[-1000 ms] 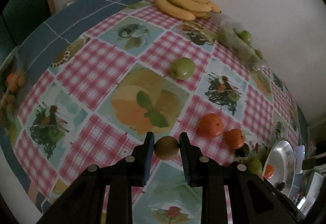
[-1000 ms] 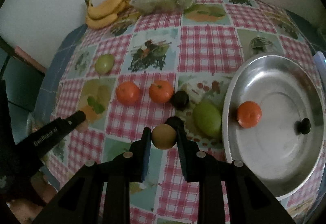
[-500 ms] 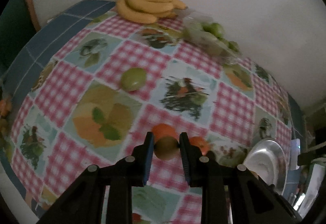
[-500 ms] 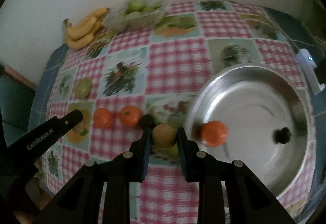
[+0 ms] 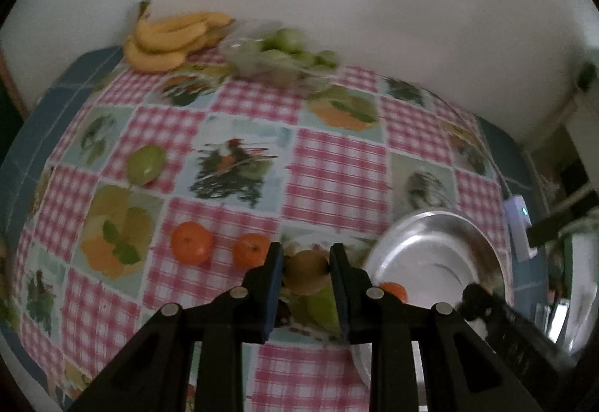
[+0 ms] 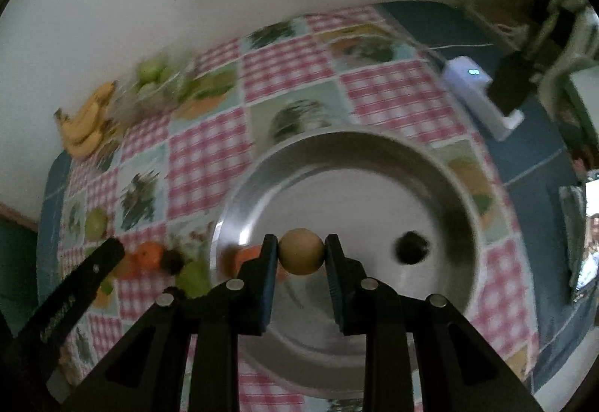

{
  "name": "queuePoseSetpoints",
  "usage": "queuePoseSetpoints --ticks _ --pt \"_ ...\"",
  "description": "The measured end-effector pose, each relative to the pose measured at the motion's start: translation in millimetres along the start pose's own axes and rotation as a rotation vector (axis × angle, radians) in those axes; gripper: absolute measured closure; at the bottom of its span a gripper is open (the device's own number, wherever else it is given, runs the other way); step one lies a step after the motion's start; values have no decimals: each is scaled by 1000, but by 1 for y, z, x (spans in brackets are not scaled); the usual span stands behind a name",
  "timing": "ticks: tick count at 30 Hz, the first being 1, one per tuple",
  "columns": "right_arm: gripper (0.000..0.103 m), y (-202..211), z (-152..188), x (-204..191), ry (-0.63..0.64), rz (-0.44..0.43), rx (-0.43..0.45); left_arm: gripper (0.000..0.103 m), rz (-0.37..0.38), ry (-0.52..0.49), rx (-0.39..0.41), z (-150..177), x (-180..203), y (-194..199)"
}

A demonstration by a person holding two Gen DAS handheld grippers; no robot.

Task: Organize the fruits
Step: 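Carry the kiwi with the left tool while the right tool carries the tan fruit over the steel bowl, then open the left gripper to drop the kiwi while the right gripper releases the tan fruit into the bowl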

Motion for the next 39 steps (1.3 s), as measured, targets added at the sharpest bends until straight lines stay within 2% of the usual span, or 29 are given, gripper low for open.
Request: queuePoseSetpoints --ticks 5,12,17,24,28,39 --pt "76 12 -2 19 -14 51 28 76 49 -88 19 10 33 14" --pt "76 29 -3 30 -34 44 65 76 74 -225 27 37 73 19" --pt "76 35 -1 33 -30 40 72 76 86 -278 11 56 87 17" --pt "76 12 11 35 -34 32 3 76 54 -343 -37 81 100 0" --pt "76 -2 20 41 -56 30 -41 75 38 -349 -63 87 99 -10" --pt "76 -25 33 46 -71 55 -123 75 51 -331 -133 98 99 -28"
Point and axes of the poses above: each gripper's, at about its wrist camera, not at the fingertips, and y roughly against the way its jaws point, x to its right, z to its underside, the point moved 9 cm from there along -y, roughly the way its jaws point, and after that the axes turned 13 degrees about -z, right-handed, at the moved point
